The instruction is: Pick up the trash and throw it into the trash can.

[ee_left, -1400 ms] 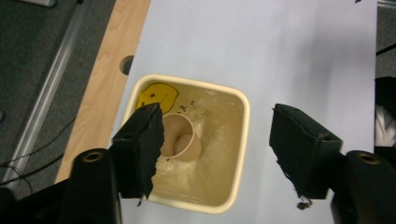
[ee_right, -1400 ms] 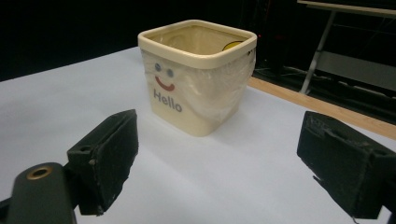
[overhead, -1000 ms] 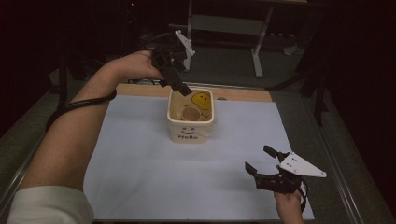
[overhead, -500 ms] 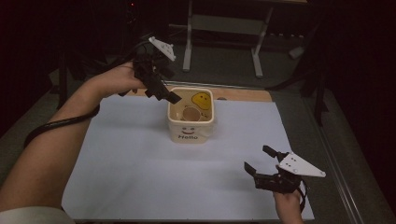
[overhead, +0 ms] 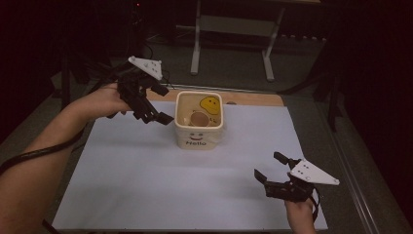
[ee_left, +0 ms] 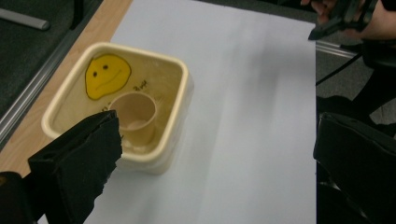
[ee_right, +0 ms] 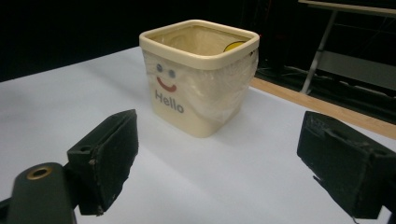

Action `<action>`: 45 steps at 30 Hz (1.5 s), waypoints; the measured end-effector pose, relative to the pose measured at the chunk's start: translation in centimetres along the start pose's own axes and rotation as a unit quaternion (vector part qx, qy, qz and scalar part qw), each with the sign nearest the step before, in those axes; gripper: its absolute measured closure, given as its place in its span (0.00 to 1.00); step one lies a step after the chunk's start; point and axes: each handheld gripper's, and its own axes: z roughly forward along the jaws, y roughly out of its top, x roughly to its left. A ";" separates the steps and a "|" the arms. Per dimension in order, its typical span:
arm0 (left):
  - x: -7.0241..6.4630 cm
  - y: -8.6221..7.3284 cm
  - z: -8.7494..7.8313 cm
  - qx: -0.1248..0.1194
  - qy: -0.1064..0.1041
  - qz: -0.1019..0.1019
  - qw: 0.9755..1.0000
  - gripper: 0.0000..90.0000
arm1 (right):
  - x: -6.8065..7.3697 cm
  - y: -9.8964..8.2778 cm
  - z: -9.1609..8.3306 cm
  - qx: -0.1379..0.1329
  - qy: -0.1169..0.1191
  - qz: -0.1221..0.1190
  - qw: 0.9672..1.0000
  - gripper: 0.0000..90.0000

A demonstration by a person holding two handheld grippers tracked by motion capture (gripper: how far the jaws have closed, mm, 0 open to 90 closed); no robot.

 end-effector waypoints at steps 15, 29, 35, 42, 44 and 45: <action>-2.7 -5.5 -0.6 -0.035 -0.008 -0.014 0.999 0.02 | 0.1 0.1 0.0 -0.001 0.001 0.001 1.000 0.14; -4.6 -9.9 -0.4 -0.057 -0.007 -0.028 0.998 0.02 | 0.0 0.1 0.1 -0.001 0.000 -0.002 1.000 0.14; -5.6 -12.0 -0.1 -0.066 -0.011 -0.035 0.997 0.02 | 0.1 0.0 0.2 0.004 0.002 0.000 1.000 0.14; -6.6 -14.2 0.3 -0.083 -0.013 -0.047 0.995 0.02 | 0.1 0.0 0.2 0.003 0.003 -0.002 1.000 0.14; -7.0 -15.0 0.7 -0.085 -0.012 -0.049 0.995 0.02 | 0.1 0.0 0.2 0.005 0.002 -0.001 1.000 0.14; -7.1 -15.3 0.9 -0.085 -0.012 -0.051 0.995 0.02 | 0.1 0.0 0.2 0.004 0.003 0.000 1.000 0.14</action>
